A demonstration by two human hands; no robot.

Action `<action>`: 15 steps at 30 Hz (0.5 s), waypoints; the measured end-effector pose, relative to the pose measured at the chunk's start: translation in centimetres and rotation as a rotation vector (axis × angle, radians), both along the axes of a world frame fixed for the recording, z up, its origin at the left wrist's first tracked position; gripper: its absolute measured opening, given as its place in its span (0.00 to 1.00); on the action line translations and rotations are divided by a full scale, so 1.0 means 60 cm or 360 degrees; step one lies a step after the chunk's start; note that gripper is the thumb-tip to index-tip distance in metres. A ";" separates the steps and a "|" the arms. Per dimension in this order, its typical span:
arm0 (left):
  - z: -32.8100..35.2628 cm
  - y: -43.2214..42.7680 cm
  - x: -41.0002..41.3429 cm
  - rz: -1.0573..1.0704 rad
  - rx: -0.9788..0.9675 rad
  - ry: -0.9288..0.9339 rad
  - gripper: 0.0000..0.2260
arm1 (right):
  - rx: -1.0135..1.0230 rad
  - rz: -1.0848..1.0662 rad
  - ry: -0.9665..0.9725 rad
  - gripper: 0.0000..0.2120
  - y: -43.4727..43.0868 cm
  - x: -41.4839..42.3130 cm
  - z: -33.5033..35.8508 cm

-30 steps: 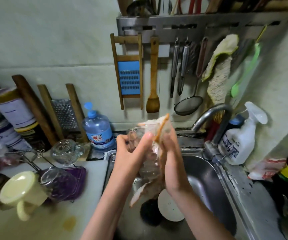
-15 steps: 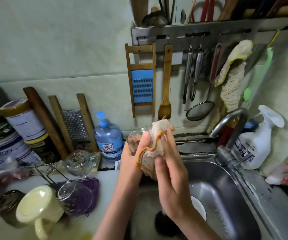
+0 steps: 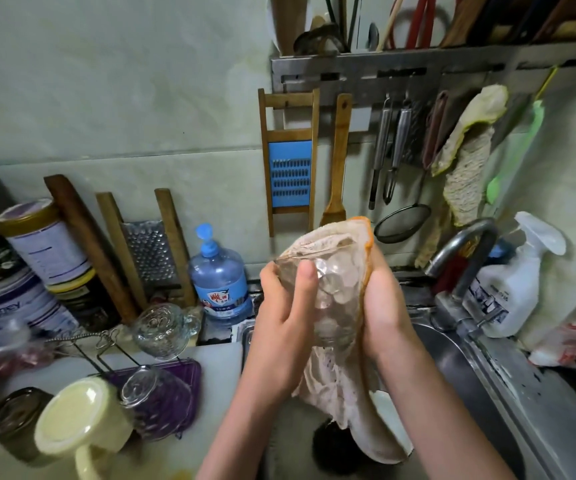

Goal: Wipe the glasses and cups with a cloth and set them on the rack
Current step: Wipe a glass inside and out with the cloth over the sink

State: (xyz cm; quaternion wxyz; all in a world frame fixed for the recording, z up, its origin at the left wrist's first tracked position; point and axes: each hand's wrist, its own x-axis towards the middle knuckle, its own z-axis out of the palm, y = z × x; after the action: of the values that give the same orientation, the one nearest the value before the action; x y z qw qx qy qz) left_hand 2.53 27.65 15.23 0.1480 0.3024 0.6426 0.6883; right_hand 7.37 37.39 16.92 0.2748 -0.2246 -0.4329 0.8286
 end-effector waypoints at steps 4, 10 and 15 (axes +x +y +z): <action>0.014 0.012 0.005 0.0006 0.0138 -0.0158 0.32 | 0.0847 -0.0256 0.0167 0.29 -0.050 0.016 -0.015; 0.011 0.007 0.004 -0.0258 0.0167 -0.0351 0.23 | 0.2003 -0.0620 -0.0062 0.27 -0.095 0.041 -0.062; 0.007 0.002 0.002 -0.0447 0.0124 -0.0479 0.22 | 0.1437 -0.0422 0.0170 0.24 -0.057 0.038 -0.043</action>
State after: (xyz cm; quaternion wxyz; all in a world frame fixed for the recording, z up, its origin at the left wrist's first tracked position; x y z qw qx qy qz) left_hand 2.67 27.78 15.67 0.3250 0.2882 0.5376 0.7227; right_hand 9.67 33.96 14.31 0.4702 -0.0932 -0.7028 0.5256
